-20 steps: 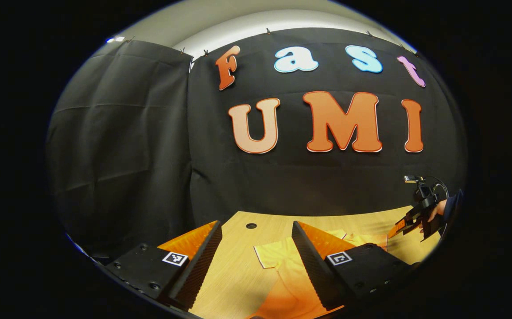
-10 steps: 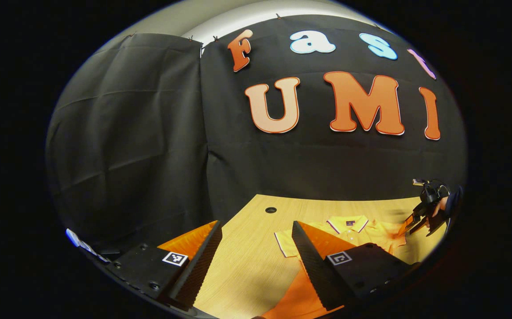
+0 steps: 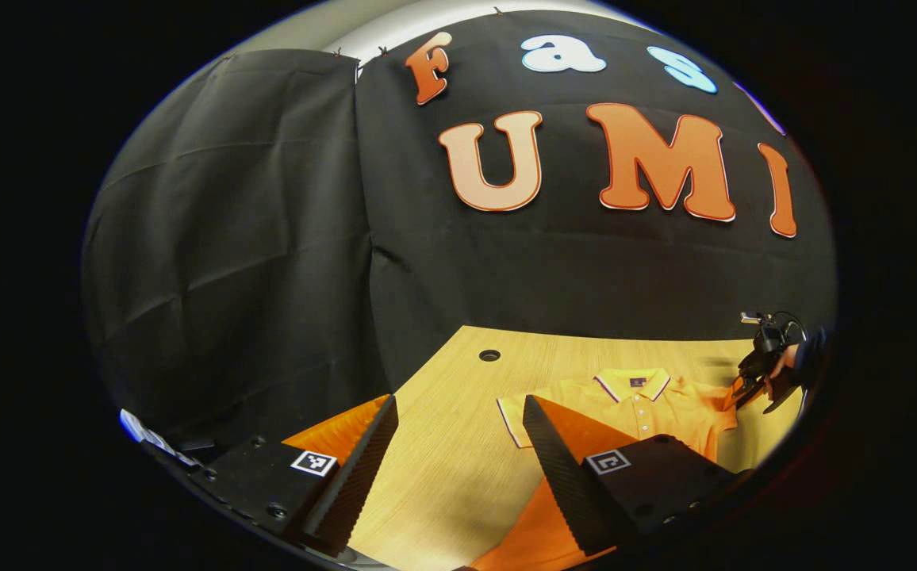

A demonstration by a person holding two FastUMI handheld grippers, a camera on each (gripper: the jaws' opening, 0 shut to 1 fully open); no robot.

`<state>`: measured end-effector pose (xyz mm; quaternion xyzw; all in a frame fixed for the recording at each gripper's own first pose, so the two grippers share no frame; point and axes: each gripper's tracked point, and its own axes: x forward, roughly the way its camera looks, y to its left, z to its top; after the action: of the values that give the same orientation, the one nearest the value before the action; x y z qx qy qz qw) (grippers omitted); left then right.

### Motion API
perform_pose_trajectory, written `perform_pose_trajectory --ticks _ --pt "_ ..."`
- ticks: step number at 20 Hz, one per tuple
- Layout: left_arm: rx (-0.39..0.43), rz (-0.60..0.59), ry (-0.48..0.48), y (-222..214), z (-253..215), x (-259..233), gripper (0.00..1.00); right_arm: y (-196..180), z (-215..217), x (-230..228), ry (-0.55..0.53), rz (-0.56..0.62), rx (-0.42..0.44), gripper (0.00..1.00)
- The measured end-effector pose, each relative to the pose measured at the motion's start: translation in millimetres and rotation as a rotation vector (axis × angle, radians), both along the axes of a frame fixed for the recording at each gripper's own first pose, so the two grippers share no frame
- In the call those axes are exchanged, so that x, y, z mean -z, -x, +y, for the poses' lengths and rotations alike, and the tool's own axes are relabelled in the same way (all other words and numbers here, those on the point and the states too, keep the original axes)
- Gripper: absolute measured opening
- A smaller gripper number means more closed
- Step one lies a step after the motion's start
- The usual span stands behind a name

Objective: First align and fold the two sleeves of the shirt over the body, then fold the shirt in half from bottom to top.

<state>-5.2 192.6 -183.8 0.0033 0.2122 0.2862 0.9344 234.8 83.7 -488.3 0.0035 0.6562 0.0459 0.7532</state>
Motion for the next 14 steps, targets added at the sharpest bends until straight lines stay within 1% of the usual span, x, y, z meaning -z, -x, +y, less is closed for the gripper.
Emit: perform_pose_trajectory --ticks 1,3,4,5,6,7,10,14 --pt "-0.003 0.005 0.011 -1 2 3 0.98 -2 2 1 0.000 -0.013 0.006 0.51" --pt "-0.004 0.011 0.028 -3 4 10 0.98 -3 6 0 -0.013 -0.027 -0.028 0.21" --pt "0.001 0.009 0.030 -6 5 10 0.98 -1 7 -3 -0.037 -0.011 -0.029 0.20" --pt "0.009 0.004 0.028 -8 5 9 0.98 -8 6 -10 -0.047 -0.020 0.019 0.14" --pt "0.014 0.000 0.026 -10 5 7 0.98 -7 15 -13 -0.092 -0.024 0.050 0.08" --pt "0.016 0.001 0.027 -11 8 9 0.98 -9 22 -22 -0.125 -0.039 0.058 0.08" --pt "0.021 0.002 0.038 -13 11 12 0.98 -19 41 -45 -0.163 -0.092 0.036 0.08" --pt "0.027 -0.004 0.049 -15 17 14 0.98 -17 73 -70 -0.198 -0.113 -0.023 0.07"
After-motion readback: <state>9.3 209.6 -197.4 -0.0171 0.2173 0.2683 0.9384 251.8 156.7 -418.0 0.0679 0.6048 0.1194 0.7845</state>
